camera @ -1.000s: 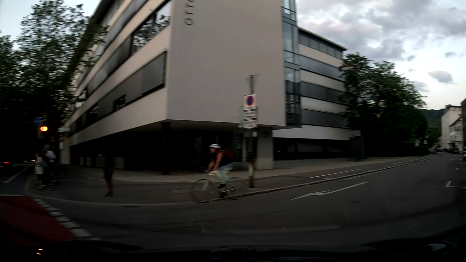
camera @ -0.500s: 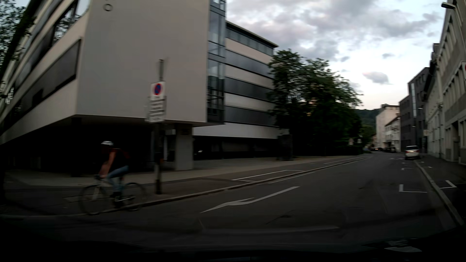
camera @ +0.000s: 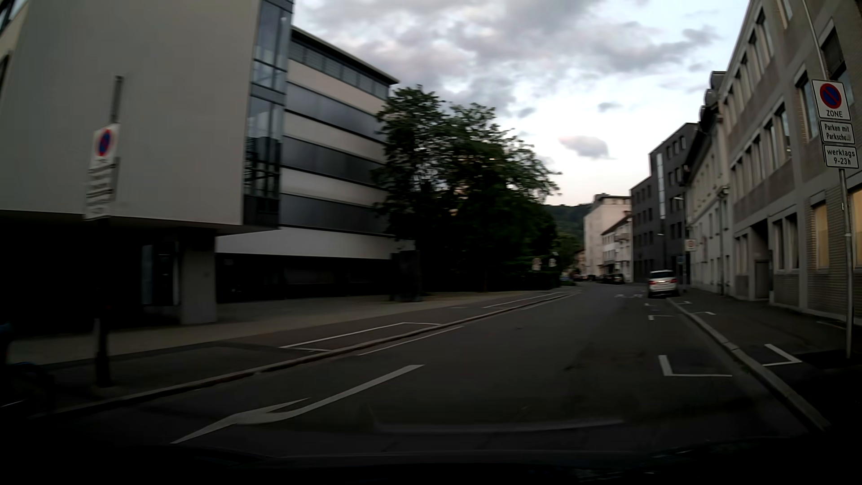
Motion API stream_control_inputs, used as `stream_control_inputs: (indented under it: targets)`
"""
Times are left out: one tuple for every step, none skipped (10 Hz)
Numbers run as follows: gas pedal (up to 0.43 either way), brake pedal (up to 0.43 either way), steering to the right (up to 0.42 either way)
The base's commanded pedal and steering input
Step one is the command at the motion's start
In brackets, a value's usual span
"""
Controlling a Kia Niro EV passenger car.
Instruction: Follow the waypoints while adhering to traffic rules and regulations
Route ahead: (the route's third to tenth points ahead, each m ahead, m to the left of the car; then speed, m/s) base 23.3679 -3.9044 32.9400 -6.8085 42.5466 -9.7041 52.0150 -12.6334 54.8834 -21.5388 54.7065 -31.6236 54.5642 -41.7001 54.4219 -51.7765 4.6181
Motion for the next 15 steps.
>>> stream_control_inputs:
  targets:
    - [0.189, 0.0, 0.293]
    - [0.189, 0.0, 0.266]
    - [0.189, 0.0, 0.237]
    - [0.189, 0.0, 0.214]
    - [0.197, 0.0, 0.196]
    - [0.197, 0.0, 0.183]
    - [0.197, 0.0, 0.171]
    - [0.197, 0.0, 0.163]
    - [0.197, 0.0, 0.155]
    - [0.197, 0.0, 0.147]
    - [0.197, 0.0, 0.134]
    - [0.197, 0.0, 0.118]
    - [0.197, 0.0, 0.094]
    - [0.197, 0.0, 0.073]
    - [0.197, 0.0, 0.053]
